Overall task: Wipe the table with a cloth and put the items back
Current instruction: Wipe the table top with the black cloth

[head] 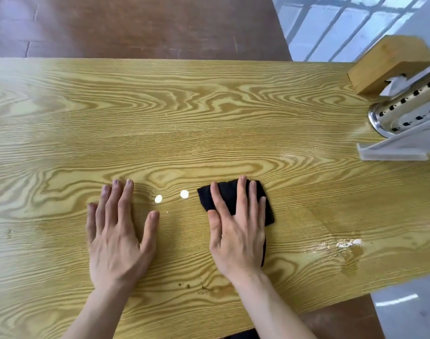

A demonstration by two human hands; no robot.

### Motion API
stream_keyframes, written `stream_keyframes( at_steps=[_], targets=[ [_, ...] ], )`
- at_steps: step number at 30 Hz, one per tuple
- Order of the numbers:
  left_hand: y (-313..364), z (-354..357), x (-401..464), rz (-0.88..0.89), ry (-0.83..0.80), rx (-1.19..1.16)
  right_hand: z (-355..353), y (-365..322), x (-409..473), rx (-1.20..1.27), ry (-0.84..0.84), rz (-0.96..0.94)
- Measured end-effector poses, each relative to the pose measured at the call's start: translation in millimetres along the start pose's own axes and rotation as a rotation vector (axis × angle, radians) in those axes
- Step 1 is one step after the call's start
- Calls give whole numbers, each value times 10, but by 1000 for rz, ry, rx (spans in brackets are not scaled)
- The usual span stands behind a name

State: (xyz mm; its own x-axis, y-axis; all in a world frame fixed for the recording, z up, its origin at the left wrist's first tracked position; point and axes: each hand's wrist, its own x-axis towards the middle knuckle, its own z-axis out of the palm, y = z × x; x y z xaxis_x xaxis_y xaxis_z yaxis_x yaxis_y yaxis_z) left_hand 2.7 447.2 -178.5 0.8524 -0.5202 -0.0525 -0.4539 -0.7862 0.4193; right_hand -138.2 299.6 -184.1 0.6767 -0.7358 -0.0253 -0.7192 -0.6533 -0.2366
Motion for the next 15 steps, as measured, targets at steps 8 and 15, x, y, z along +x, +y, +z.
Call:
stream_keyframes(
  at_steps=[8,15],
  targets=[
    [10,-8,1,3,-1,-3,41,158,-321,-55,1,-22],
    [-12,6,1,14,10,-9,86,59,347,9,57,121]
  ],
)
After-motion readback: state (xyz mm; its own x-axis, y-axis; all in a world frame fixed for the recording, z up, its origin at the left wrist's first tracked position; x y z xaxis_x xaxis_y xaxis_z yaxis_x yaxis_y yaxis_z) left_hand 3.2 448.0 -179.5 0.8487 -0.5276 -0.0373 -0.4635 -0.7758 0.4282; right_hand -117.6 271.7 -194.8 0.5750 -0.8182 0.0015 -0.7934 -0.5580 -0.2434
